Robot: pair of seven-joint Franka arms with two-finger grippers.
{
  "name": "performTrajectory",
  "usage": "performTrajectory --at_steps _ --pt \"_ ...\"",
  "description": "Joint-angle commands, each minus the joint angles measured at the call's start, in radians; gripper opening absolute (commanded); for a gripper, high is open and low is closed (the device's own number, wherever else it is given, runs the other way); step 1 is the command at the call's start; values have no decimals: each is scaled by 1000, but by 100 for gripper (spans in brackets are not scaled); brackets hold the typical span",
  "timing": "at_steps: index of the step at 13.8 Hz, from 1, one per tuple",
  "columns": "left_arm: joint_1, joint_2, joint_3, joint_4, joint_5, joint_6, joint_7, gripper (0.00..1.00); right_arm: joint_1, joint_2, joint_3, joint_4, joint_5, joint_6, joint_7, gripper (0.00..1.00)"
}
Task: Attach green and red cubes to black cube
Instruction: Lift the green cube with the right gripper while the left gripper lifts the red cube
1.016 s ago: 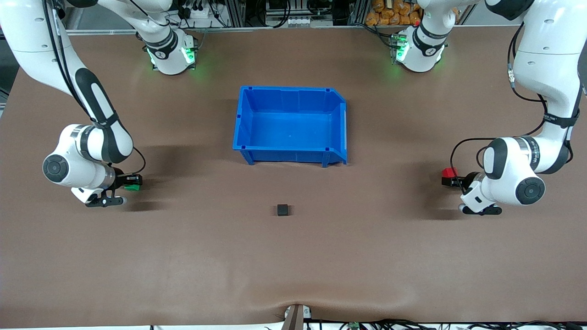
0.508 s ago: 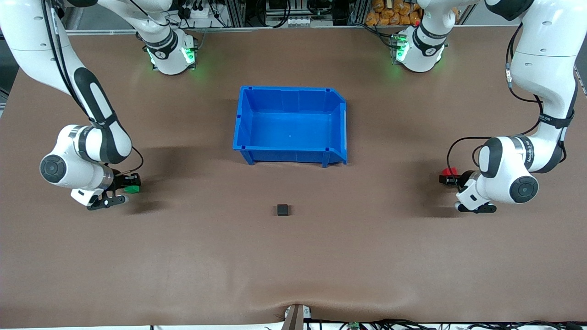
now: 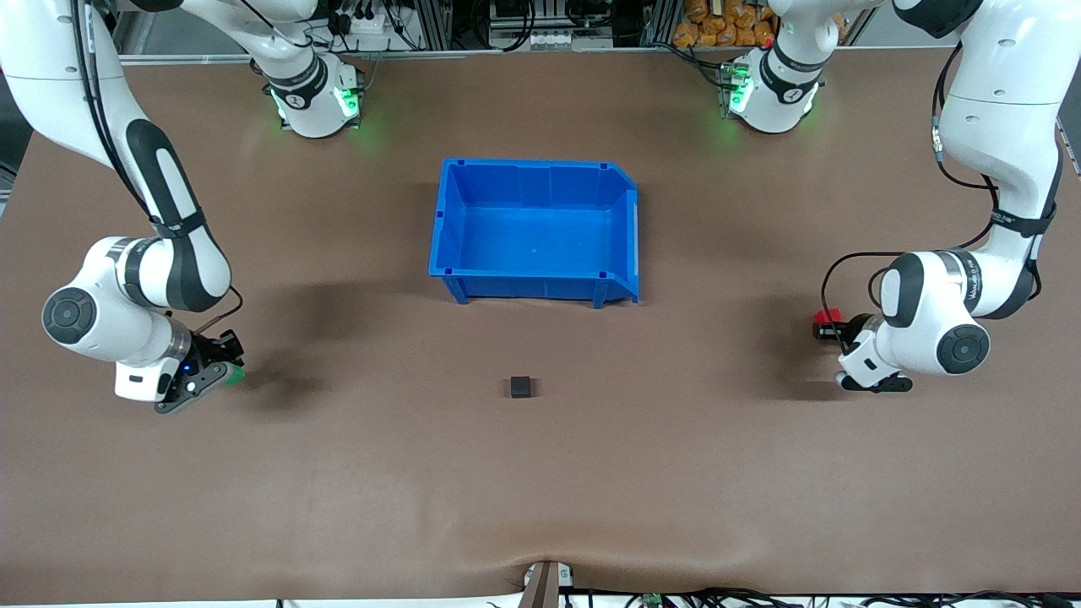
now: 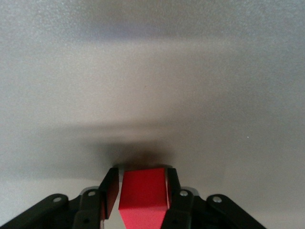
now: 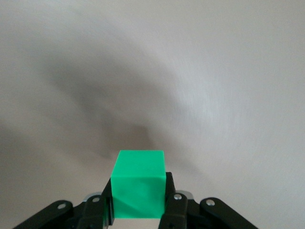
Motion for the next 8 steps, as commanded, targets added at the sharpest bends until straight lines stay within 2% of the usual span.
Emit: performTrajectory --at_steps 1,5,6,8 --pt "0 -15 -3 -10 -16 0 -16 46 16 0 -4 70 -18 -14 -235 0" --pt "-3 -15 -6 -7 -16 -17 -74 14 114 3 -4 107 -18 -11 -348 0" --pt "-12 -15 -7 0 -14 -29 -81 0 143 5 -4 115 -18 -10 -353 0" --pt "-26 -15 -7 26 -10 -63 -84 0 192 18 -4 145 -16 -11 -371 0"
